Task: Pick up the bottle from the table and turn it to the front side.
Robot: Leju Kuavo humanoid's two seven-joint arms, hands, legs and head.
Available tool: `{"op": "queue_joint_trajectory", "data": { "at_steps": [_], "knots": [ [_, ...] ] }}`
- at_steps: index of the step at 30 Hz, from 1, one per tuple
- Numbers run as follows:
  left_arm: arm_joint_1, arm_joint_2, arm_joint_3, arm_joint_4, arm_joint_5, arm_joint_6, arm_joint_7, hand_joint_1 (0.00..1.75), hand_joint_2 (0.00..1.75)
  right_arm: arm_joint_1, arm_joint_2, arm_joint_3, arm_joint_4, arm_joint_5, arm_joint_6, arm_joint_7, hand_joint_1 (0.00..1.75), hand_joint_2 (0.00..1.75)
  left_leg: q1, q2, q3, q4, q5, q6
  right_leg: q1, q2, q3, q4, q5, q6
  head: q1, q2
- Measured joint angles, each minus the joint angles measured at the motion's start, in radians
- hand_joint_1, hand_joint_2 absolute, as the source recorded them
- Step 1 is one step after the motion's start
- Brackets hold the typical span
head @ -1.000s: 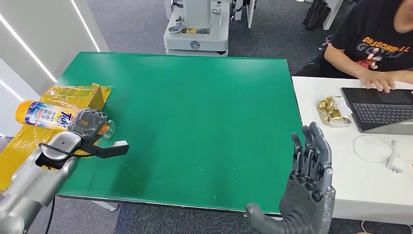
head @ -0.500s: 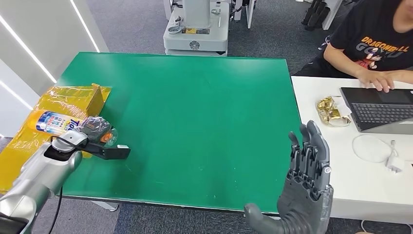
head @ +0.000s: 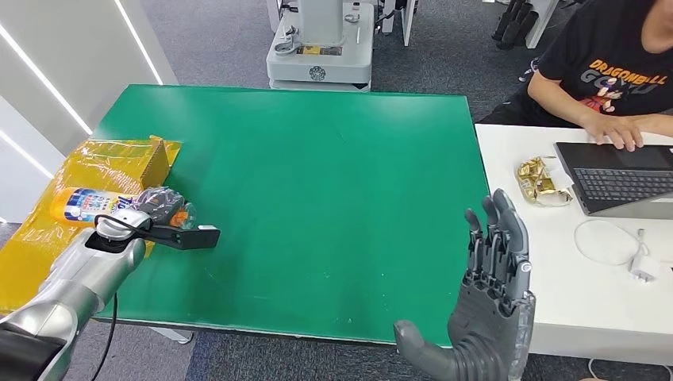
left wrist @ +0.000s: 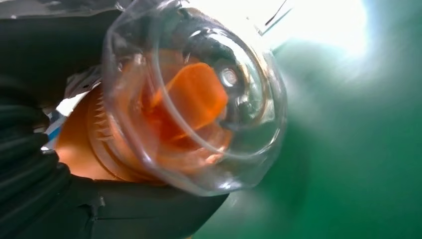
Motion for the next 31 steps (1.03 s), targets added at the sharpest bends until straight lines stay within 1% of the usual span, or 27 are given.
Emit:
{"op": "queue_joint_trajectory", "data": {
  "at_steps": [3, 9, 14, 18, 23, 26, 30, 31],
  "knots": [
    [0.000, 0.000, 0.000, 0.003, 0.000, -0.005, 0.006, 0.00, 1.75, 0.000, 0.000, 0.000, 0.000, 0.000, 0.000, 0.000, 0.00, 1.75, 0.000, 0.000, 0.000, 0.000, 0.000, 0.000, 0.000, 0.000, 0.000, 0.000, 0.000, 0.000, 0.000, 0.000],
    [0.004, -0.002, 0.016, 0.036, -0.001, -0.026, 0.098, 0.00, 1.75, -0.004, 0.004, 0.000, 0.010, 0.002, 0.006, 0.007, 0.00, 1.75, 0.000, -0.001, 0.001, 0.000, 0.000, 0.000, 0.000, -0.001, 0.001, 0.000, 0.000, 0.000, 0.000, 0.000],
    [0.028, -0.005, 0.071, 0.032, 0.028, 0.015, 0.150, 0.00, 1.75, -0.004, 0.011, -0.002, 0.009, 0.011, 0.006, 0.011, 0.00, 1.75, 0.000, -0.001, 0.002, 0.000, 0.000, 0.000, 0.000, -0.001, 0.001, 0.000, 0.000, 0.000, 0.000, 0.000],
    [0.067, -0.012, 0.128, -0.002, 0.054, 0.067, 0.165, 0.00, 1.75, -0.002, 0.011, -0.004, 0.009, 0.017, 0.001, 0.014, 0.00, 1.75, 0.000, 0.000, 0.002, 0.000, 0.000, 0.000, 0.000, 0.000, 0.001, 0.000, 0.000, 0.000, 0.000, 0.000],
    [0.139, -0.035, 0.219, -0.098, 0.091, 0.163, 0.145, 0.00, 1.75, 0.001, 0.011, -0.007, 0.009, 0.018, -0.004, 0.020, 0.00, 1.75, 0.000, 0.000, 0.002, 0.000, 0.000, 0.000, 0.000, 0.000, 0.001, 0.000, 0.000, 0.000, 0.000, 0.000],
    [0.184, -0.048, 0.263, -0.189, 0.117, 0.193, 0.115, 0.00, 1.75, 0.003, 0.011, -0.007, 0.009, 0.018, -0.009, 0.020, 0.00, 1.75, 0.000, 0.000, 0.001, 0.000, 0.000, 0.000, 0.000, 0.000, 0.001, 0.000, 0.000, 0.000, 0.000, 0.000],
    [0.257, -0.063, 0.308, -0.349, 0.174, 0.222, 0.068, 0.00, 1.75, 0.011, 0.011, -0.008, 0.004, 0.020, -0.021, 0.020, 0.00, 1.75, 0.000, -0.001, 0.001, 0.000, 0.000, 0.000, 0.000, -0.001, 0.001, 0.000, 0.000, 0.000, 0.000, 0.000],
    [0.264, -0.064, 0.311, -0.364, 0.179, 0.223, 0.064, 0.00, 1.75, 0.012, 0.011, -0.008, 0.003, 0.020, -0.023, 0.020, 0.00, 1.75, 0.000, -0.001, 0.001, 0.000, 0.000, 0.000, 0.000, -0.001, 0.001, 0.000, 0.000, 0.000, 0.000, 0.000]
  ]
}}
